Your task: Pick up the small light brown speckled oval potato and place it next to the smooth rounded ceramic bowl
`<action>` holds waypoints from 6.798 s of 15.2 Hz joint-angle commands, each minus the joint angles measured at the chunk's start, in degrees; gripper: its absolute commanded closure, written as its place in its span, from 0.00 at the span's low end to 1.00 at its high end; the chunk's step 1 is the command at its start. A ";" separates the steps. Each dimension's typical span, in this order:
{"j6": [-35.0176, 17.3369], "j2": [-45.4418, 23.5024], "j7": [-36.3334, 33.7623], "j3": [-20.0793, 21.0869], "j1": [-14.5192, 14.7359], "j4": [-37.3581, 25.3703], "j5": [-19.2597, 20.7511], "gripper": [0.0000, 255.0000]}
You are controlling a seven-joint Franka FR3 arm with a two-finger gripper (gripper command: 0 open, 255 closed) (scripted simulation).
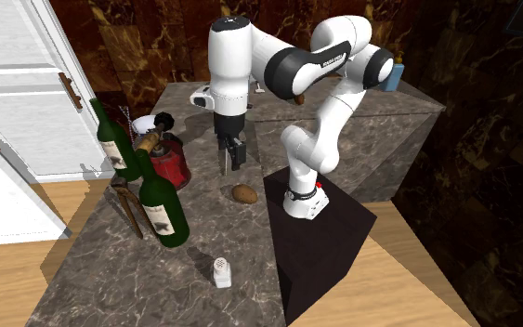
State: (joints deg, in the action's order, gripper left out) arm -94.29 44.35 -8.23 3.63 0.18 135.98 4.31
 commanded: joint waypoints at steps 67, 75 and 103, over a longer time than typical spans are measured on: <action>-4.76 14.34 -21.33 1.90 -8.48 14.84 -4.07 1.00; -8.49 9.45 -10.23 -9.72 -13.79 12.83 4.21 1.00; -18.85 -38.92 32.06 -49.37 -13.28 -27.07 -2.85 1.00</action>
State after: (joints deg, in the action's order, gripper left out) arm -113.18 8.40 21.27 -44.06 -13.21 111.26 3.82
